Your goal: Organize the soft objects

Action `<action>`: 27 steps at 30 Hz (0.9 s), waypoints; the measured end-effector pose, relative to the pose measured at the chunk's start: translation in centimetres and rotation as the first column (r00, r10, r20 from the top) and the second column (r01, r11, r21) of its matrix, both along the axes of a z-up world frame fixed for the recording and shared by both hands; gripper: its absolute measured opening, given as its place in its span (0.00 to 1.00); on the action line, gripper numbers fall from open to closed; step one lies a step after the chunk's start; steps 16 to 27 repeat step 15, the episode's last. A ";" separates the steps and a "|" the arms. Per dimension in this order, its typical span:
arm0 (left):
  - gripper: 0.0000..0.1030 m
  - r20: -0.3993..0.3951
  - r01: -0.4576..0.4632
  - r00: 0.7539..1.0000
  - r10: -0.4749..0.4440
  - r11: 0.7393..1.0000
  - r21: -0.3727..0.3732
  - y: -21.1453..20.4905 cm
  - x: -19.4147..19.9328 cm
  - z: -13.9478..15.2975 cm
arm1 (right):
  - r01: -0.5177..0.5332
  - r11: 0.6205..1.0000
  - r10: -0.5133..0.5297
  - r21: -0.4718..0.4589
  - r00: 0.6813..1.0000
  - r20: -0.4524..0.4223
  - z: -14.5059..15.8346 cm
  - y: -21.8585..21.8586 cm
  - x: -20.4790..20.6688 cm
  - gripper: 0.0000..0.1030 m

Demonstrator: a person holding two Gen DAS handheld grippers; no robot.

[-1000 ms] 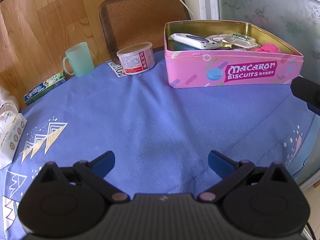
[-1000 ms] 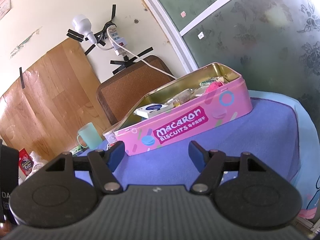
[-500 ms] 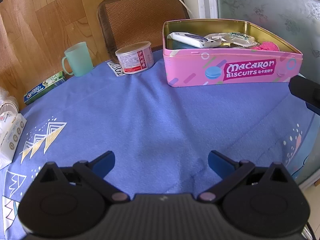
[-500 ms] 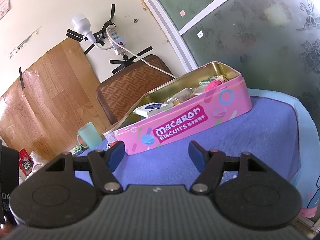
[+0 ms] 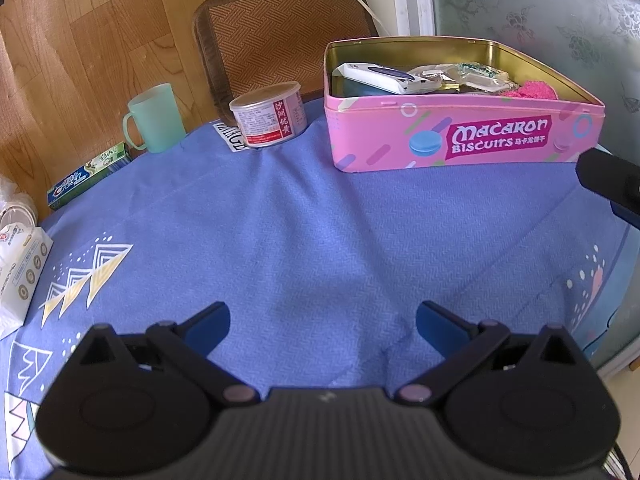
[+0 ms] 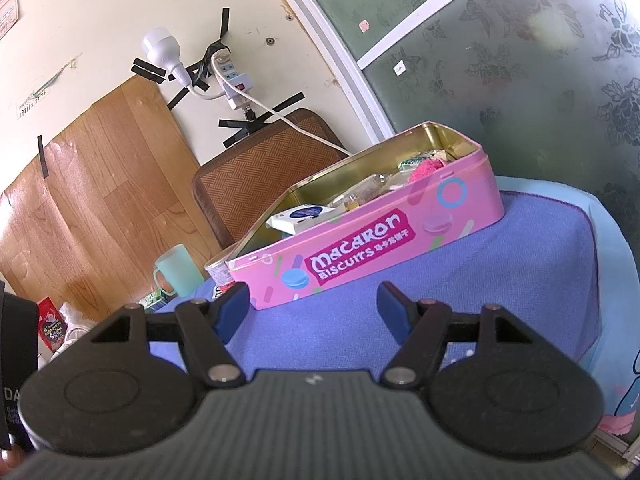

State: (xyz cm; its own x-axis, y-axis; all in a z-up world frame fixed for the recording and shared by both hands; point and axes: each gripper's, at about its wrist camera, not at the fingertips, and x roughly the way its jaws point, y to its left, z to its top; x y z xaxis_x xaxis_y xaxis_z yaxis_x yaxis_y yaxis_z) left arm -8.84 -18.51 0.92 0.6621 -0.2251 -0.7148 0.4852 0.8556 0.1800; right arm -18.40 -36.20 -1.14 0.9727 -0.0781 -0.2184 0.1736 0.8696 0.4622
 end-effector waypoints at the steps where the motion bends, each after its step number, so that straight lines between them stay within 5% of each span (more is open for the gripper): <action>1: 1.00 0.001 -0.001 1.000 0.001 1.000 0.000 0.0 0.0 0.0 | 0.000 1.000 0.000 0.000 1.000 0.000 0.0 0.0 0.0 0.70; 27: 1.00 0.007 0.017 1.000 -0.017 0.999 -0.029 0.6 0.2 0.4 | 0.002 1.000 -0.002 -0.004 1.000 -0.002 -0.4 0.3 0.0 0.70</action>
